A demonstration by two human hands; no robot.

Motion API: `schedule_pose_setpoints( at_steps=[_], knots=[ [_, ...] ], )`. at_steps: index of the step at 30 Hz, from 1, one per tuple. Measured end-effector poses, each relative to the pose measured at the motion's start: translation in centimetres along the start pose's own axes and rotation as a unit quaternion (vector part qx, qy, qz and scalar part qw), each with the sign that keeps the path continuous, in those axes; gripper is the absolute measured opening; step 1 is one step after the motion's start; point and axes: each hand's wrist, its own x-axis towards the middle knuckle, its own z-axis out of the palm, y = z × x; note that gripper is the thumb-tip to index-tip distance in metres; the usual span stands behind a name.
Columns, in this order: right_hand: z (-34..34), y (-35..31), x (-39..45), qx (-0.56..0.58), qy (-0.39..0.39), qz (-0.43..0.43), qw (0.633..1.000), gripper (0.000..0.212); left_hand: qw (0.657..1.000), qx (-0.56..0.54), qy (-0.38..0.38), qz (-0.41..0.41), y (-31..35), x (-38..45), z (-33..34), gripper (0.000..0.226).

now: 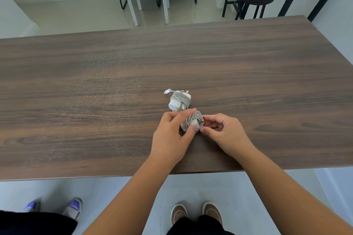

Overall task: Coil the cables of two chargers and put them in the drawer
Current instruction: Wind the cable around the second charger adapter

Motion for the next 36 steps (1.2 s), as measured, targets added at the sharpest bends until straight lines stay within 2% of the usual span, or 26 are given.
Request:
schedule_pose_setpoints(
  at_steps=[4,9,13,17,20,26,31,36],
  knots=[
    [0.4,-0.2,-0.1,0.049,0.0,0.014,0.999,0.037,0.996,0.071,-0.011,0.054,-0.1,-0.1,0.4,0.039],
    [1.0,-0.5,0.5,0.181,-0.014,0.067,0.981,0.04,0.994,0.091,-0.05,0.016,0.4,1.0,-0.4,0.046],
    [1.5,-0.4,0.6,0.302,-0.002,0.094,0.949,0.034,0.999,-0.01,-0.036,-0.029,0.2,0.9,-0.8,0.05],
    [1.8,-0.4,0.1,0.381,0.019,0.101,0.919,0.03,0.995,-0.092,-0.014,-0.027,0.0,0.0,-0.3,0.053],
    [1.9,-0.6,-0.2,0.386,0.031,0.086,0.918,0.03,0.989,-0.147,-0.006,-0.027,-0.1,-0.3,-0.1,0.049],
    [2.1,-0.6,-0.7,0.335,0.032,0.025,0.941,0.033,0.96,-0.267,0.029,-0.074,-0.1,-0.2,0.3,0.035],
    [2.7,-0.3,-0.8,0.277,0.015,-0.022,0.96,0.039,0.944,-0.32,0.027,-0.079,-0.5,-0.3,0.4,0.04],
    [2.7,-0.6,-0.6,0.347,0.003,0.004,0.938,0.04,0.946,-0.32,0.009,-0.052,-0.8,-0.4,0.3,0.052]
  ],
)
